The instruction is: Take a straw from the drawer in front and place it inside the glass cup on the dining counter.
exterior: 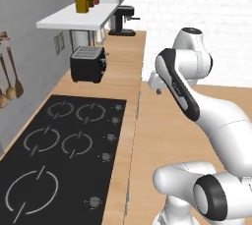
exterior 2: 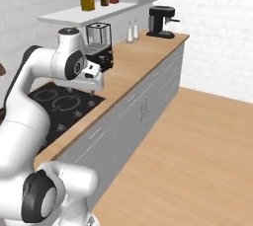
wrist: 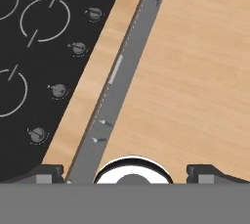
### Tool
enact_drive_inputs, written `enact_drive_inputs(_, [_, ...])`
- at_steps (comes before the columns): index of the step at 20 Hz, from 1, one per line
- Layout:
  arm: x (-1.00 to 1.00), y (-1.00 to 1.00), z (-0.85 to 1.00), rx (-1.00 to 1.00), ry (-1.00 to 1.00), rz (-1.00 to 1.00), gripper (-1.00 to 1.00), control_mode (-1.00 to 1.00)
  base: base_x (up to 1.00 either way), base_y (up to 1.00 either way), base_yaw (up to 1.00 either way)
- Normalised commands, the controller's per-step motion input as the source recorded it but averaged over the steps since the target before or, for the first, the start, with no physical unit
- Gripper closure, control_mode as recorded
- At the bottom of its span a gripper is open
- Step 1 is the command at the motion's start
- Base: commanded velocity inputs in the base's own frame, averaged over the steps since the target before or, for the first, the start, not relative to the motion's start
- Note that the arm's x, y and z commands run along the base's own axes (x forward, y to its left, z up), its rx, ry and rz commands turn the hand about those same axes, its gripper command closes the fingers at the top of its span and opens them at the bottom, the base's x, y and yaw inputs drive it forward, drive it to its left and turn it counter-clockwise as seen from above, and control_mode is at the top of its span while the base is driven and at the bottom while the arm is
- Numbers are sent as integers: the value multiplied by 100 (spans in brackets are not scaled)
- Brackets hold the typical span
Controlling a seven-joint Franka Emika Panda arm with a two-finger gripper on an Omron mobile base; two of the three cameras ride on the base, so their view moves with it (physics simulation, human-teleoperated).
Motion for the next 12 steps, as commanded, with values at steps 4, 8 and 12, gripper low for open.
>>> enact_drive_inputs(4, [0,0,0,0,0,0,-100,100,-1,61,-28])
enact_drive_inputs(8, [0,0,0,0,0,0,-100,100,-8,63,-26])
enact_drive_inputs(12, [0,0,0,0,0,0,-100,100,1,44,-16])
